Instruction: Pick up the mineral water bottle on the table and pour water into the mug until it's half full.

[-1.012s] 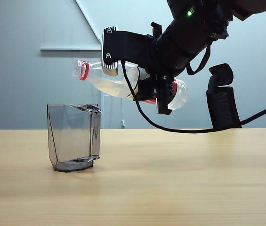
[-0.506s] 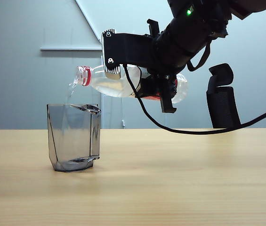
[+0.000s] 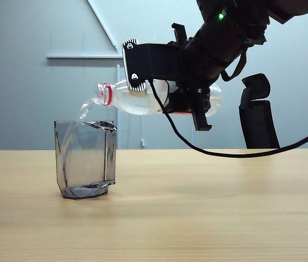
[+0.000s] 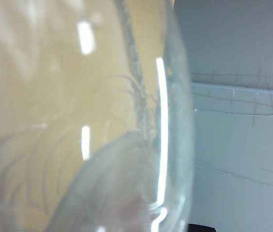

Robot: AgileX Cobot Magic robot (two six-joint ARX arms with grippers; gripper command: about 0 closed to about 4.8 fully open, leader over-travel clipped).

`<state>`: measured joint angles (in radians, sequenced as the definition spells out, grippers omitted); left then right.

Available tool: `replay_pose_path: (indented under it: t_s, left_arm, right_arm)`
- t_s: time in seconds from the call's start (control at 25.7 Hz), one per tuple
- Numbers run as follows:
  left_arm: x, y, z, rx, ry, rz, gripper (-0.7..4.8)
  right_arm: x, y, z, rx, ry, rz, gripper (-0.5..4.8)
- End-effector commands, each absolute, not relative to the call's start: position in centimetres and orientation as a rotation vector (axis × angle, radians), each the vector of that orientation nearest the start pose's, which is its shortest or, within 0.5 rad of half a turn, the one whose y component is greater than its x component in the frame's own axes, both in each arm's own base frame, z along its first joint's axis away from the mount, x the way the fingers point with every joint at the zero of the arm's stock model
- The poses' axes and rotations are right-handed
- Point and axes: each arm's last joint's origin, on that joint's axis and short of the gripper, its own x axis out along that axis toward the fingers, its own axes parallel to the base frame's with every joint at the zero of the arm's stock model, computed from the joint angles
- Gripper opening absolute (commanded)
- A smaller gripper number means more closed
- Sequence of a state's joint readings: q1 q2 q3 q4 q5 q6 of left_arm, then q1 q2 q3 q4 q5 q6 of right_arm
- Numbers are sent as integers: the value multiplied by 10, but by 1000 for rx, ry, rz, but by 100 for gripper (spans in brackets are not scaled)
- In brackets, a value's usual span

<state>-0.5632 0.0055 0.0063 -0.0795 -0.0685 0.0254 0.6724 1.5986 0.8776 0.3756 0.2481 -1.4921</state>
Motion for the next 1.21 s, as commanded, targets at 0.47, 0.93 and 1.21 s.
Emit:
replay_pose_path:
  t_s: [0.47, 0.93, 1.21]
  left_arm:
    - [83, -50, 159, 44, 62, -495, -2]
    - [83, -50, 159, 44, 62, -496, -2]
    - [83, -50, 159, 44, 62, -496, -2]
  right_arm:
    - [281, 211, 225, -1647, -104, 516, 202]
    - [282, 211, 226, -1693, -115, 495, 203]
    - [282, 211, 226, -1695, -112, 491, 203]
